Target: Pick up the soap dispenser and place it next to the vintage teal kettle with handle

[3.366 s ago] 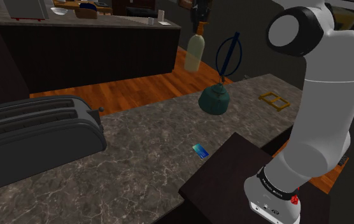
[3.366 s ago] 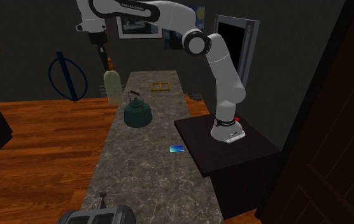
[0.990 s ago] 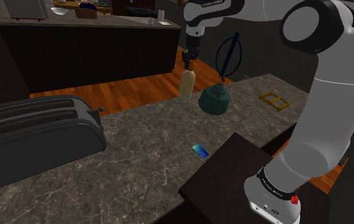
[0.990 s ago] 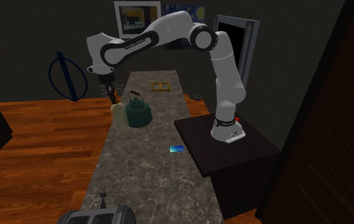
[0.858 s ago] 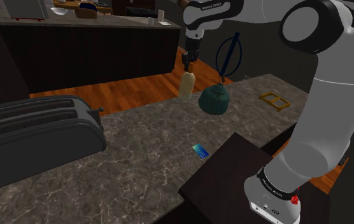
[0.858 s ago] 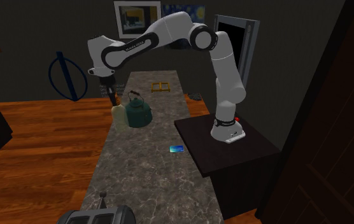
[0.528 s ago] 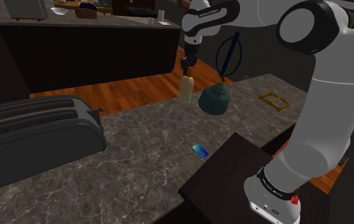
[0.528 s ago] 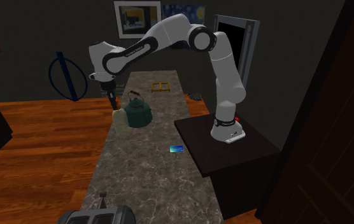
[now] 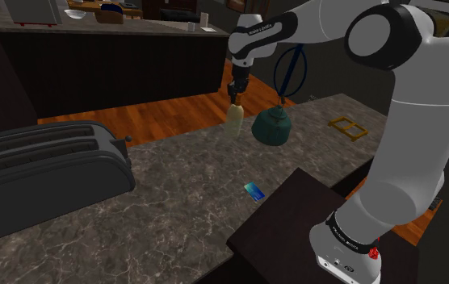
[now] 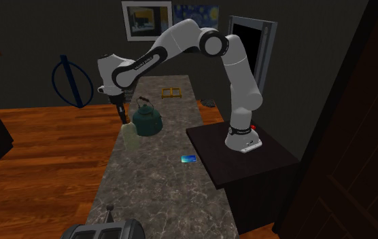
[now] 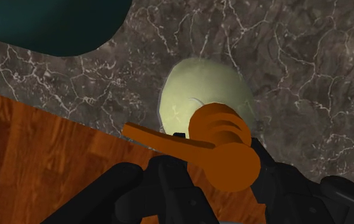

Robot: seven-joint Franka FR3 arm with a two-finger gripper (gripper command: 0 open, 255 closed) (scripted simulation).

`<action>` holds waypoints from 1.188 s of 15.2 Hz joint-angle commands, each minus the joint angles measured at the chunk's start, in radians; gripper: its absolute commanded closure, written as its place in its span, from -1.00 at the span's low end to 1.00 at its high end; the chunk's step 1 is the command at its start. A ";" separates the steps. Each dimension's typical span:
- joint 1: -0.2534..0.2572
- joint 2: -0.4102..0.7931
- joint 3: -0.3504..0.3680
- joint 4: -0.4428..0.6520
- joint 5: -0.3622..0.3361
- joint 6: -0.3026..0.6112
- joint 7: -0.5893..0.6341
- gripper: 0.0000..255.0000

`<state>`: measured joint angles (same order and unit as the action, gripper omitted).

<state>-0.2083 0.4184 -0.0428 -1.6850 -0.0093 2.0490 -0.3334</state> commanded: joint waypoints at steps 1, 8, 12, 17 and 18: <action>-0.001 0.013 0.000 -0.010 0.000 0.024 0.000 1.00; -0.001 0.013 0.000 -0.010 0.000 0.024 0.000 1.00; -0.001 0.013 0.000 -0.010 0.000 0.024 0.000 -1.00; 0.000 -0.010 0.000 0.026 0.000 -0.035 0.000 -1.00; 0.001 -0.019 0.000 0.046 -0.001 -0.064 0.000 -1.00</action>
<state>-0.2096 0.4150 -0.0434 -1.6525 -0.0094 2.0150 -0.3358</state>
